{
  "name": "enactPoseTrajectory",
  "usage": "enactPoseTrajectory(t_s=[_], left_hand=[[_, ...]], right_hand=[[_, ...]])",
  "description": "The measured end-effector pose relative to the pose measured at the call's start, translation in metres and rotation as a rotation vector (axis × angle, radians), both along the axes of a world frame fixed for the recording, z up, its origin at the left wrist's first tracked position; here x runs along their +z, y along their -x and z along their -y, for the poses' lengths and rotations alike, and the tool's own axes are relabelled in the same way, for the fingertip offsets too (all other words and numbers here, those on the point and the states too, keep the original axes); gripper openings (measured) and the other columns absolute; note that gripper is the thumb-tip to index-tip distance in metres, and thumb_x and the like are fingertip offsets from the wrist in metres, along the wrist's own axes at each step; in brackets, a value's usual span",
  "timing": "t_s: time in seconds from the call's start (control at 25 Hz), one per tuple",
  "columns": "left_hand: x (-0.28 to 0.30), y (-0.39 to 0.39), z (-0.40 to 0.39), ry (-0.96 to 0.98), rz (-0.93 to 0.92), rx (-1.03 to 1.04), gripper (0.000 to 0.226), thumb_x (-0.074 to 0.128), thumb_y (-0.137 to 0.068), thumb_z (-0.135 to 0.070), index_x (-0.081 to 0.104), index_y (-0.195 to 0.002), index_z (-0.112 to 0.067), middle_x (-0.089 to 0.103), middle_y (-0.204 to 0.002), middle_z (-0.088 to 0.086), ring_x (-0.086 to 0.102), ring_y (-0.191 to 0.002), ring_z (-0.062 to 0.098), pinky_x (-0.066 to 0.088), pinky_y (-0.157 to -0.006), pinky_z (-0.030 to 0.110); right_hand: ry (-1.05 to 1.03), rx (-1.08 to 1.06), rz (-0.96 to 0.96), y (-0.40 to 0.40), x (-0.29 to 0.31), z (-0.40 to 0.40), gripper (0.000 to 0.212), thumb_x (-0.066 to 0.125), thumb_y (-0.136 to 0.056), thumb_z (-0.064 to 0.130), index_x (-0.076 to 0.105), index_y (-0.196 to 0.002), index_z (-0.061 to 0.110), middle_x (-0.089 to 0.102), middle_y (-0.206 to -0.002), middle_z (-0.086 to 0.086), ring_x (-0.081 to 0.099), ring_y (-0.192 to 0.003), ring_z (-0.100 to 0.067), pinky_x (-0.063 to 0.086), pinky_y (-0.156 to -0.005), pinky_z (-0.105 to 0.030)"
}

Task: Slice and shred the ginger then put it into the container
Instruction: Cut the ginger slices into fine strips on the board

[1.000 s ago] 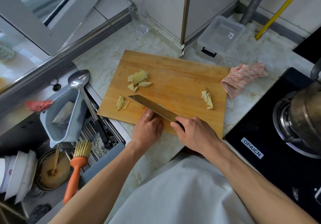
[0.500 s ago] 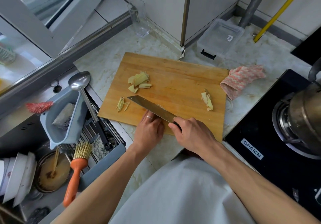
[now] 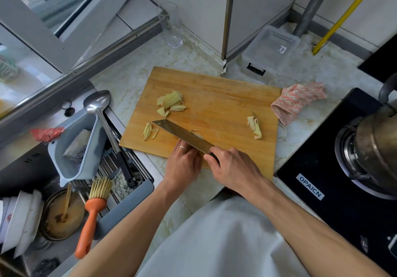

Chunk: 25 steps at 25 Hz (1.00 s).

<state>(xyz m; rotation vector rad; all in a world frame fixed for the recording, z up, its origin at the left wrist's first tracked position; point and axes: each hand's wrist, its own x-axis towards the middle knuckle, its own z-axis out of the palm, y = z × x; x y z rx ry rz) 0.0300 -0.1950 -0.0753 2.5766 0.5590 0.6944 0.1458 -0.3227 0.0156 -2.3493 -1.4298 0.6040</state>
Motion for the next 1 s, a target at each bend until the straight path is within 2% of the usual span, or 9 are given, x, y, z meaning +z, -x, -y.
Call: enactPoseTrajectory(t_s=[0.16, 0.36, 0.8, 1.0], left_hand=[[0.000, 0.000, -0.001, 0.021, -0.017, 0.003, 0.029, 0.051, -0.090, -0.010, 0.074, -0.105, -0.004, 0.064, -0.113, 0.016, 0.057, -0.112, 0.034, 0.055, -0.089, 0.041], [0.001, -0.001, 0.000, 0.024, -0.016, 0.010, 0.026, 0.052, -0.089, -0.011, 0.075, -0.098, -0.004, 0.065, -0.110, 0.017, 0.059, -0.109, 0.035, 0.055, -0.085, 0.040], [0.002, -0.001, 0.001, 0.021, 0.010, 0.014, 0.025, 0.051, -0.088, -0.009, 0.075, -0.095, -0.003, 0.064, -0.111, 0.017, 0.061, -0.105, 0.036, 0.053, -0.083, 0.035], [0.007, -0.002, 0.004, -0.011, 0.028, 0.031, 0.028, 0.048, -0.086, -0.011, 0.074, -0.085, -0.002, 0.066, -0.100, 0.016, 0.060, -0.098, 0.032, 0.056, -0.076, 0.038]], right_hand=[[0.017, 0.014, 0.025, -0.002, -0.004, -0.005, 0.037, 0.039, -0.105, 0.046, 0.059, -0.105, 0.016, 0.068, -0.084, -0.013, 0.064, -0.075, -0.038, 0.031, -0.057, -0.032], [-0.026, 0.021, 0.031, -0.002, -0.012, -0.008, 0.036, 0.041, -0.104, 0.045, 0.058, -0.099, 0.014, 0.069, -0.081, -0.013, 0.063, -0.073, -0.039, 0.032, -0.057, -0.033], [0.009, 0.008, -0.003, -0.004, -0.007, -0.011, 0.037, 0.041, -0.104, 0.045, 0.059, -0.106, 0.013, 0.069, -0.087, -0.016, 0.063, -0.081, -0.042, 0.032, -0.060, -0.033], [0.007, 0.014, -0.004, -0.001, -0.004, -0.013, 0.036, 0.041, -0.105, 0.045, 0.059, -0.107, 0.013, 0.069, -0.091, -0.016, 0.064, -0.085, -0.042, 0.033, -0.061, -0.034]])
